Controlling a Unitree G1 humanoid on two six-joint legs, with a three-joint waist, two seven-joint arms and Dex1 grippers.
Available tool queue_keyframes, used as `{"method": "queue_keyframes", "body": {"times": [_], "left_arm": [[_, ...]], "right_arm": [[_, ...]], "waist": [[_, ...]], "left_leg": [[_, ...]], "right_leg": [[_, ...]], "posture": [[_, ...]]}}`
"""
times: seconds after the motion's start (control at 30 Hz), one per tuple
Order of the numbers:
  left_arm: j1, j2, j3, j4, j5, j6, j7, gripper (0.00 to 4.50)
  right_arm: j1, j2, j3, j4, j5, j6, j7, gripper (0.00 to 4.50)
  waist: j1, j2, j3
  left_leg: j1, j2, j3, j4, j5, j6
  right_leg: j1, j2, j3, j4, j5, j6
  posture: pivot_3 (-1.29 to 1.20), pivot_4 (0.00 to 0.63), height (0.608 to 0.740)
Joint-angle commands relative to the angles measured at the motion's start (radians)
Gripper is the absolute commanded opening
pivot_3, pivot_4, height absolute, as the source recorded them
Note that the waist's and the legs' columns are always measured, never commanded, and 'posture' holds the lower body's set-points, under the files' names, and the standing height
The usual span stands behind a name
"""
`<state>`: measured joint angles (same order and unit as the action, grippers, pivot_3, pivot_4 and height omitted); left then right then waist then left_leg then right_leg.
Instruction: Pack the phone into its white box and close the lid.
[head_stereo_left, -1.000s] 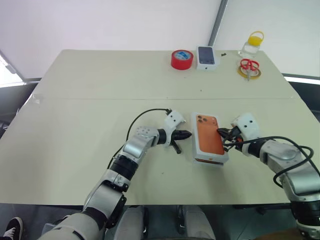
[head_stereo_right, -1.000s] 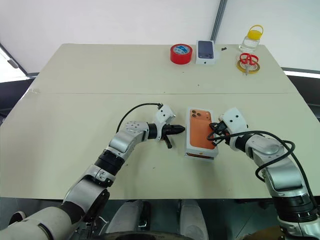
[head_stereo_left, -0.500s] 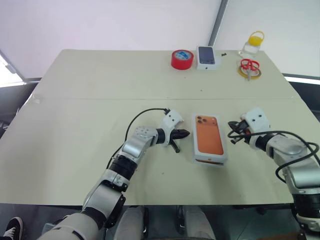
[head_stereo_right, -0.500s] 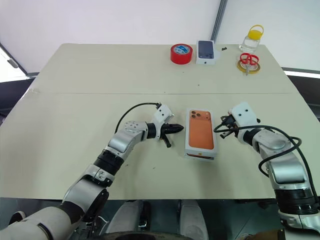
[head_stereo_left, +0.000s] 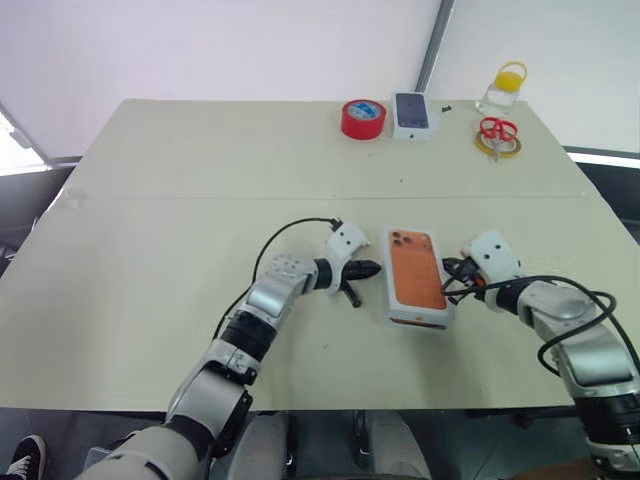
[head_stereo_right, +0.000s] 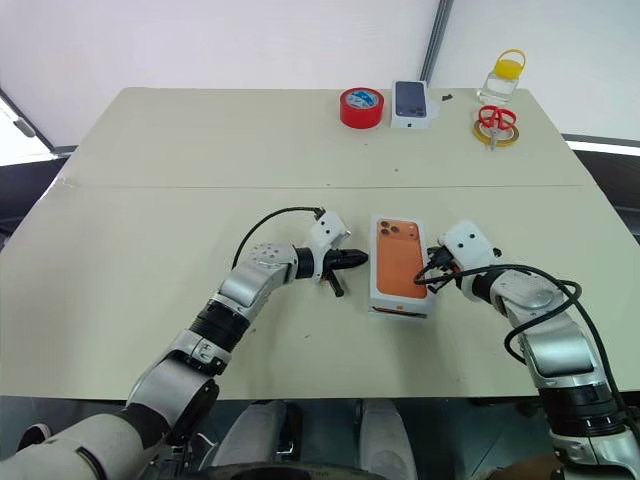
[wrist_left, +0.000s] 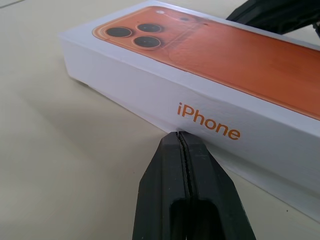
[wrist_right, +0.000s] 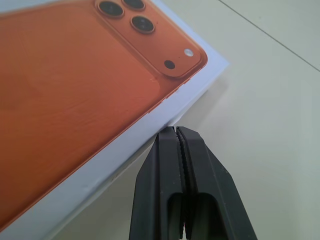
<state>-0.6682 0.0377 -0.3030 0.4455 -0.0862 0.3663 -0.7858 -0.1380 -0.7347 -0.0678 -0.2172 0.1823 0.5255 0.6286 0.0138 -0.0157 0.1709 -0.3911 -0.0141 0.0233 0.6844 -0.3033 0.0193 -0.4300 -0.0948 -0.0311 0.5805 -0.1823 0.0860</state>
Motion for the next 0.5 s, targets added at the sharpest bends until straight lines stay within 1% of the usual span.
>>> {"method": "queue_keyframes", "body": {"times": [0.03,0.3,0.5], "left_arm": [[0.014,-0.002,-0.027,-0.082,-0.005,0.009,-0.029,0.0],[0.05,0.022,-0.037,-0.147,-0.017,0.046,-0.053,0.0],[0.082,0.058,-0.067,-0.188,0.001,0.049,-0.078,0.0]], "right_arm": [[0.031,-0.026,-0.004,-0.088,0.026,-0.004,0.056,0.06],[0.075,-0.037,-0.009,-0.134,0.038,0.019,0.097,0.06],[0.084,-0.051,0.012,-0.136,-0.001,-0.001,0.11,0.06]], "waist": [[0.0,0.0,0.0],[-0.001,0.0,0.0],[0.0,0.0,0.0]], "left_leg": [[0.0,0.0,0.0,0.0,0.0,0.0],[0.0,0.0,0.0,0.0,0.0,0.0],[0.0,0.0,0.0,0.0,0.0,0.0]], "right_leg": [[0.0,0.0,0.0,0.0,0.0,0.0],[0.0,0.0,0.0,0.0,0.0,0.0],[0.0,0.0,0.0,0.0,0.0,0.0]], "posture": [[0.0,0.15,0.74],[0.0,0.15,0.74],[0.0,0.15,0.74]]}}
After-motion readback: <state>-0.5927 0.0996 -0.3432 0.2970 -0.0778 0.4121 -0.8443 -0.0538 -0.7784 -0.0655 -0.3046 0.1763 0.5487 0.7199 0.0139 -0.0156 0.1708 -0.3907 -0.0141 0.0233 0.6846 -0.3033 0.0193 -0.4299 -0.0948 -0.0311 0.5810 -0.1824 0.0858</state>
